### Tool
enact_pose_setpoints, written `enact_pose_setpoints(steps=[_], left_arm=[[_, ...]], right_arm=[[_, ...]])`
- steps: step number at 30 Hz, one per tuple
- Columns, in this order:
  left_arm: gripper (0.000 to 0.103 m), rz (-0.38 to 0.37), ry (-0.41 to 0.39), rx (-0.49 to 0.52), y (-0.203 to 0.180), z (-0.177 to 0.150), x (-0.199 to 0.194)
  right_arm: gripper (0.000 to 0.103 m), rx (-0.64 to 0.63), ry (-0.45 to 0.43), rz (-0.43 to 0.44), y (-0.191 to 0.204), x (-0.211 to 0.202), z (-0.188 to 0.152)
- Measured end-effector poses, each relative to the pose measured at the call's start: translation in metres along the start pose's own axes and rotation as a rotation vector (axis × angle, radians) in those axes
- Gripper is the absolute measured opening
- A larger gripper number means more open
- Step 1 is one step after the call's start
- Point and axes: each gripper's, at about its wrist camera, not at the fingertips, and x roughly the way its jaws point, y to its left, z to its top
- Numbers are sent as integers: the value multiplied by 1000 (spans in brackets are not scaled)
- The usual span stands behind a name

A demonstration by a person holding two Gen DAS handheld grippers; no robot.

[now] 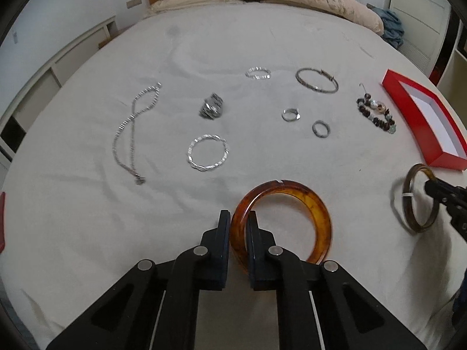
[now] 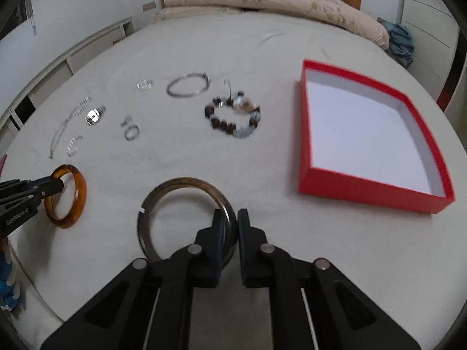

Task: Organize jewelry
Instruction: 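Carry both bangles into the red box and open both tools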

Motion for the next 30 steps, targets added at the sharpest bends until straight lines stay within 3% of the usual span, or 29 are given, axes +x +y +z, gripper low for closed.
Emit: enact_pose_setpoints(steps=[6,10,14,22,27,30], left_arm=[[10,-23,-45,18,-10,9,-36],[10,-87,-75,53,-41,29,-51],[10,-168,-100,113,-98,63,-54],[10,-246,-103,264,-223,127,-13],[10,-224,-77,356,-284,135,21],[10,-206,-49,389,-302,133,38]], right_arm=[[8,27,-94,-14,-13,-50,4],[8,58,-149,-51,-48,-76,14],[8,94,-174,-115,-94,-86,24],[9,109,-140,-246,-196,-55,52],[9,48,-75,-273,-216,-27,49],[9,4,-45,-278,-223,-12,48]])
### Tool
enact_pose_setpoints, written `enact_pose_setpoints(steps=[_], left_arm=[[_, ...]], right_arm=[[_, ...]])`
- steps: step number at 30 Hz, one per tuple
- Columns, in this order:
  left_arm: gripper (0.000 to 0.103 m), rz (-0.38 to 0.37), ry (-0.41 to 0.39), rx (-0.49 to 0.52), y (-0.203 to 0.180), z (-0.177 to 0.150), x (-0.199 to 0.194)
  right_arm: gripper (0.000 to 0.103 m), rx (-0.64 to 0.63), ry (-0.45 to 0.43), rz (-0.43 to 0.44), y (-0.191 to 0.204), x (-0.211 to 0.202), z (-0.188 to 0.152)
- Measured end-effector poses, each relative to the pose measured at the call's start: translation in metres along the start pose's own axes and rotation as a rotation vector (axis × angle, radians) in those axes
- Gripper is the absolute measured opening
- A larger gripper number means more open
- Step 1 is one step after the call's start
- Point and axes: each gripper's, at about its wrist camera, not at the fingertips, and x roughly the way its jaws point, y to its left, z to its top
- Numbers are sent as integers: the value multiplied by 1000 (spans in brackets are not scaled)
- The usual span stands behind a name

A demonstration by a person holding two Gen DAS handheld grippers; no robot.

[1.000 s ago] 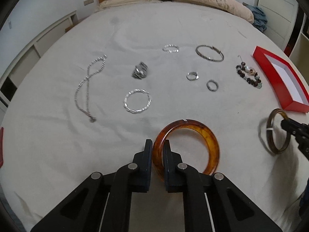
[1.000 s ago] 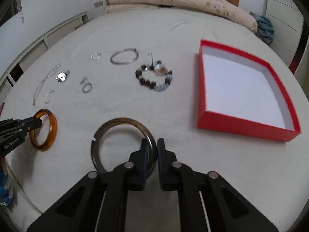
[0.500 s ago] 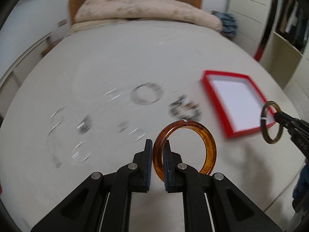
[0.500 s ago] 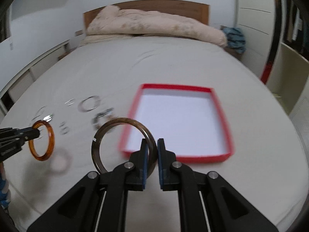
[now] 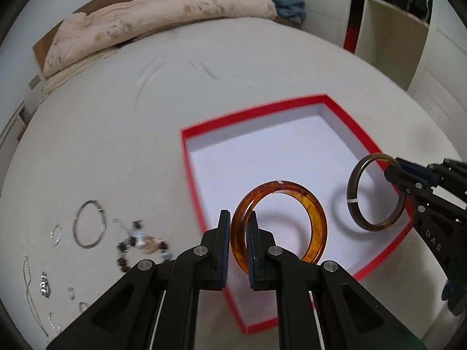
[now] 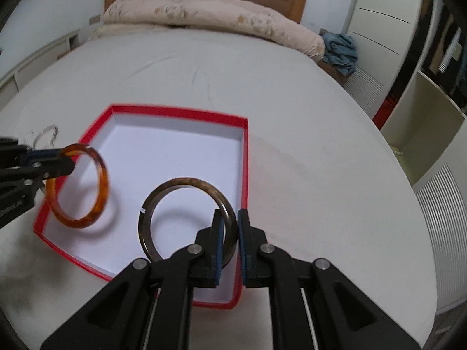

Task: Organize jewelry
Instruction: 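Carry both bangles into the red box and open both tools, then withdraw both tools and move toward the silver hoop and ring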

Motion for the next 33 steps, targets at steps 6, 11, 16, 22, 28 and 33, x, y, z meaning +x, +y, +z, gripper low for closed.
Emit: enact_pose_setpoints(steps=[6,11,16,22,28,33], left_arm=[[10,14,64,28,-9,-6,25],[10,25,91,22,-6,-8,32],[12,5,97,-19,-2,-6,36],[28,-50,74,-51,0,-1,24],[35,-35,-9,-100,19,-9,-30],[35,7,-66,-115,42,-27,-95]], right_arm=[[9,-129,35,1,15,13,-6],[8,-185,87,26,21,25,-10],[10,-208,91,8,24,24,-10],[35,-214,69,5,26,3,-9],[36,-144,28,-17,11,-45,-11],[36,-78,-17,-19,5,-103,-15]])
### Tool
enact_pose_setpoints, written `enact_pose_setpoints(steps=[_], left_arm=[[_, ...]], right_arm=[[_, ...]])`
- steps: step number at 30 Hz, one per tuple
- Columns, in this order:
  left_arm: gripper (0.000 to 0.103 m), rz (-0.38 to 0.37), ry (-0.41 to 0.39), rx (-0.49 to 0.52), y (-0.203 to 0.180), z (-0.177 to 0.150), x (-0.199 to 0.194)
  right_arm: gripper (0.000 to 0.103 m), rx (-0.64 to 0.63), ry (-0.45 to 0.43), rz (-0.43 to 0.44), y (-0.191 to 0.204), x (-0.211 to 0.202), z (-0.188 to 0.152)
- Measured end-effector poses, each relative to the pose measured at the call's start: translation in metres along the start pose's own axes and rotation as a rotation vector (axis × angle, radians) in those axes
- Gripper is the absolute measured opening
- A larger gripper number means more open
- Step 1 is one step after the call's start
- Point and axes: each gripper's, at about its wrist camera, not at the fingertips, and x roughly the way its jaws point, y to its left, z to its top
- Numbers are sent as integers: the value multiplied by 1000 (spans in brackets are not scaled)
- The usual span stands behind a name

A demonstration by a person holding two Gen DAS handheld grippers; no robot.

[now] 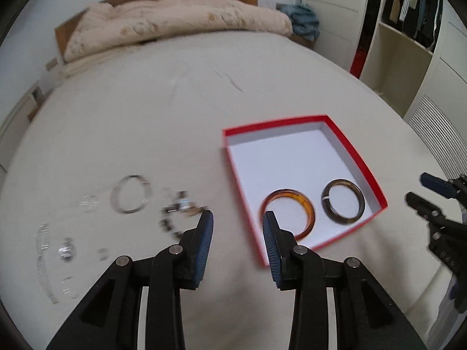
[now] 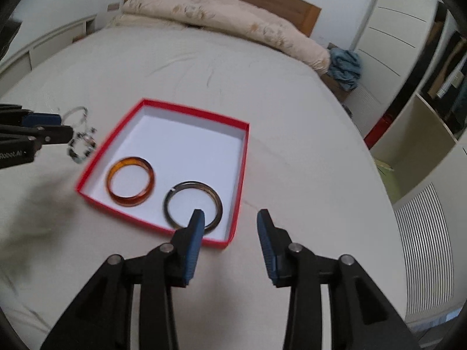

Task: Organize jewelry
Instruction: 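Withdraw both tools and move toward the silver hoop and ring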

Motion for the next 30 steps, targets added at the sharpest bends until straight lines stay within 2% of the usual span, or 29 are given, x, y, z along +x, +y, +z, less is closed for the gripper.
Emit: enact_pose_setpoints(steps=[3,6,8,14,17,19,24,30], left_arm=[[35,50,-14,13,19,-10,-40],[45,120,-51,16,49,-26,-84],[51,162,-78,-2,75,-41,-115],[56,290,-162,-61,152,-94,-219],[63,331,-192,-103,183,-118,-256],[63,348,-206,-132,199,-134,-273],[63,365,-222,-183,223,-162,-286],[63,335,-193,-214,229,-178,-249]], right_arm=[[36,24,-43,14,5,-41,-3],[36,51,-93,36,13,-80,-7],[36,69,-134,53,20,-108,-7],[36,85,-249,105,44,-179,-2],[36,85,-303,141,61,-209,4],[36,86,-328,170,71,-223,7],[36,88,-356,227,95,-238,15],[36,88,-335,268,125,-222,21]])
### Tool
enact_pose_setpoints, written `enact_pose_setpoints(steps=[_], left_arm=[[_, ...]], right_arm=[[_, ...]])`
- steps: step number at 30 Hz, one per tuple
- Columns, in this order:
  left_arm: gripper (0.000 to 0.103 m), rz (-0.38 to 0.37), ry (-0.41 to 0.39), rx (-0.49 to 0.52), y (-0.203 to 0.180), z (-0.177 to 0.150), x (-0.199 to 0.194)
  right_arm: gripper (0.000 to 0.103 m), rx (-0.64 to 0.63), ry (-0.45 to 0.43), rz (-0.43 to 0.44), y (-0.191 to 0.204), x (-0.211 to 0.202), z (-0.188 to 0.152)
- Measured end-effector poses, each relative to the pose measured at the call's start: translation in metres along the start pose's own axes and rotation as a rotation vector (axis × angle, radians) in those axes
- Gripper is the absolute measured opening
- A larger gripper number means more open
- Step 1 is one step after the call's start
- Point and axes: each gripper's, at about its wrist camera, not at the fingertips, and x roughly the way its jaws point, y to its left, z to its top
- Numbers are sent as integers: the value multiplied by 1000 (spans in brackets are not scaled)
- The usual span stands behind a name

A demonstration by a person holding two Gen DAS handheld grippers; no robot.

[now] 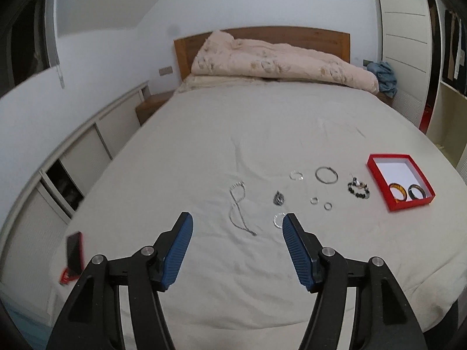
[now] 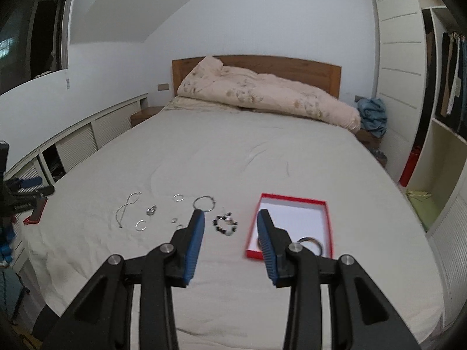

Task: Organize jewelry
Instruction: 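Withdraw both tools and move toward the silver hoop and ring, then grasp the twisted silver hoop with the left tool while the right tool grasps the small silver ring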

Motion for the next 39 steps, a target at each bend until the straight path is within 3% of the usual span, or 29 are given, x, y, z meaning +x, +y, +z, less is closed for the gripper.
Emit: enact_pose_setpoints(steps=[9,16,23,30,39], left_arm=[[72,-59,64,-8,-31,-29,83],[73,-120,159,-15,-52,-40,167],[73,-149,219,-34,-57,-42,225],[73,-140,249,-34,-64,-42,260],[73,-134,252,-56,-62,-45,274]], right_arm=[[36,-22,127,84,33,102,-30],[36,-40,250,181,60,202,-56],[36,-39,344,257,81,290,-82],[36,-31,363,289,89,331,-91],[36,-44,359,296,96,359,-91]])
